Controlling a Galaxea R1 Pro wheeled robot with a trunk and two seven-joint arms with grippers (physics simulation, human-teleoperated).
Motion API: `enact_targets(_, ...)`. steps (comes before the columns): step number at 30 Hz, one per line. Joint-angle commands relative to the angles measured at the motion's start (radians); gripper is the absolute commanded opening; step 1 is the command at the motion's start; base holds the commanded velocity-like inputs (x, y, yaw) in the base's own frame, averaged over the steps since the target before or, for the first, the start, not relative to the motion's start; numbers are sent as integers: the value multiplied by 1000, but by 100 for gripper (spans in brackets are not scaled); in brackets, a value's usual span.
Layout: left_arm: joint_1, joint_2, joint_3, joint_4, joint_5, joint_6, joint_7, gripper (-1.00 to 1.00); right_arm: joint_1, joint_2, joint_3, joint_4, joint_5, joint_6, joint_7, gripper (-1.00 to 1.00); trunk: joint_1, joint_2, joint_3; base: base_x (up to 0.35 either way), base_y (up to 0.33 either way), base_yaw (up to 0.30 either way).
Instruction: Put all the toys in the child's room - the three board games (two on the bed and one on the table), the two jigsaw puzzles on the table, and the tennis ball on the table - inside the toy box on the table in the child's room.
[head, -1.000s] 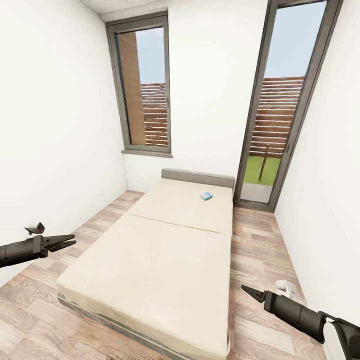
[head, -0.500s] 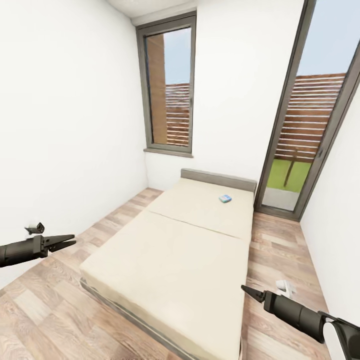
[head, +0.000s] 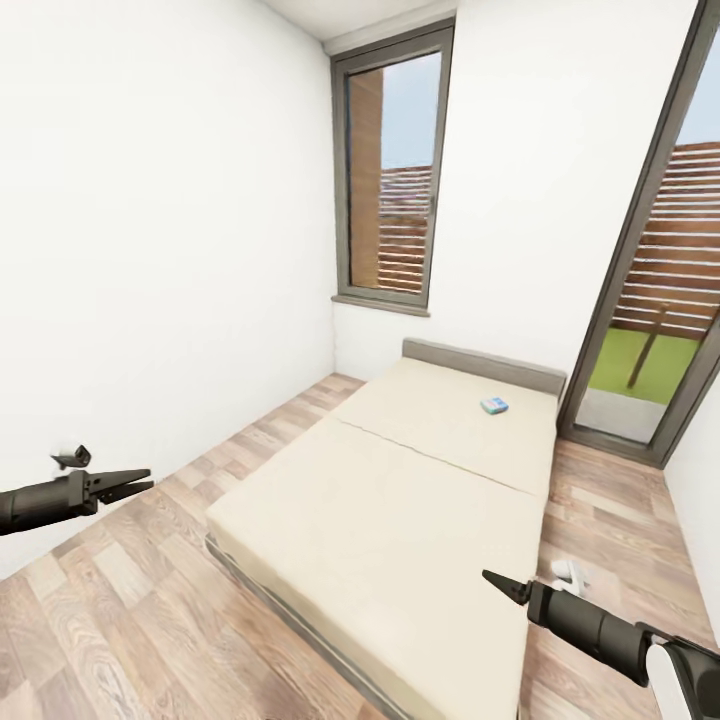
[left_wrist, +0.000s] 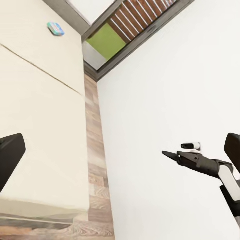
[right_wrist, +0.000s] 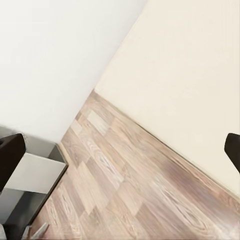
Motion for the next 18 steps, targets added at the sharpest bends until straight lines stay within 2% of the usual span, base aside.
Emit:
enact_targets(1,-1,-1,0,0,-1,11,-4,100,-1,0,-1,-1,0,5,4,100,1,-2,-2,0,0,291)
enact_targets(18,-1,-7,0,0,-1,11,-4,100,-1,0,-1,-1,0,4,6,100,1,-2,-2,-9,0,291)
